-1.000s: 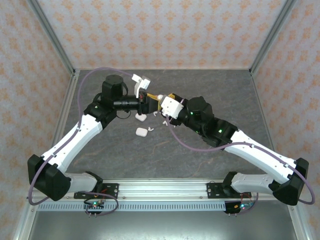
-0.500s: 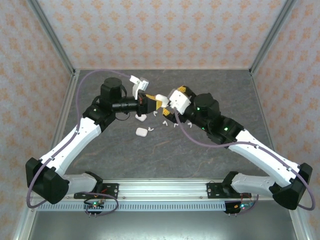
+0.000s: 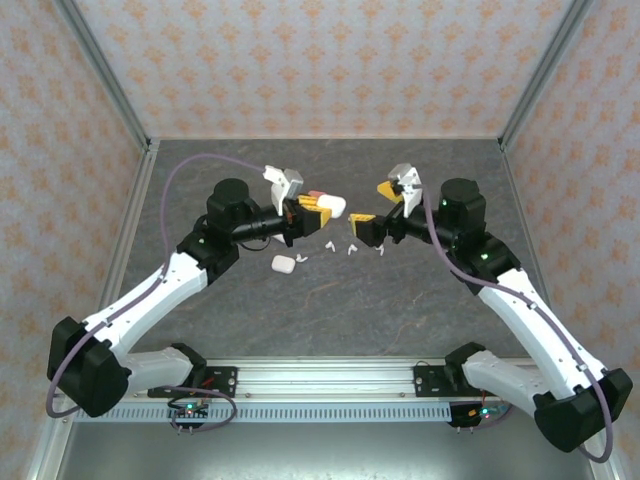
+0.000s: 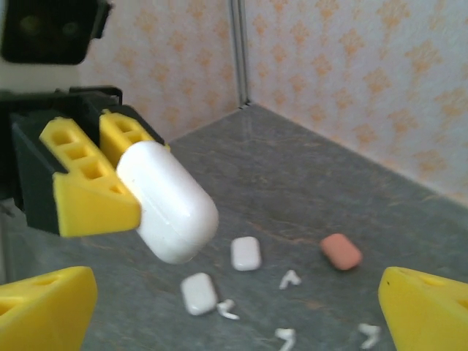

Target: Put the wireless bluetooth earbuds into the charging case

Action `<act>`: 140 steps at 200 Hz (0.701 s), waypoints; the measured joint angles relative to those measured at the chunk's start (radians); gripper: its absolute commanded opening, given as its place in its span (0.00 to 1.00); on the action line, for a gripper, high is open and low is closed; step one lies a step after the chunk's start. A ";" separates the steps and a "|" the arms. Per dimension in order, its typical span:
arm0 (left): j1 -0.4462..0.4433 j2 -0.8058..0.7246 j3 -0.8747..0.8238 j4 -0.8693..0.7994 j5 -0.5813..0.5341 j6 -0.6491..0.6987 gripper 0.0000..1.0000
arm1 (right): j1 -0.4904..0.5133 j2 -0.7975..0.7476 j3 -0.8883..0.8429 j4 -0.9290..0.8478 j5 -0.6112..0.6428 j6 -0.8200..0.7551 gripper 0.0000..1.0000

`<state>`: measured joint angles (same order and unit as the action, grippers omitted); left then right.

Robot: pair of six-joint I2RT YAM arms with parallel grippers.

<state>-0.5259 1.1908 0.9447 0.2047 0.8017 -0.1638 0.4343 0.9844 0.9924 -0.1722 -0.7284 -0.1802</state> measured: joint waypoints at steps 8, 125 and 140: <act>-0.009 -0.009 -0.001 0.002 -0.004 0.022 0.00 | -0.016 0.001 -0.010 0.018 -0.034 0.039 0.99; -0.031 -0.036 0.003 -0.003 -0.032 0.122 0.00 | -0.025 0.111 -0.016 0.126 -0.154 0.177 0.97; -0.031 -0.036 0.004 -0.013 -0.032 0.131 0.00 | -0.025 0.113 -0.014 0.133 -0.151 0.180 0.98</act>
<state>-0.5568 1.1545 0.9485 0.1913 0.7696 -0.0330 0.4095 1.0973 0.9779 -0.0391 -0.8799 -0.0002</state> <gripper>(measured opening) 0.202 0.976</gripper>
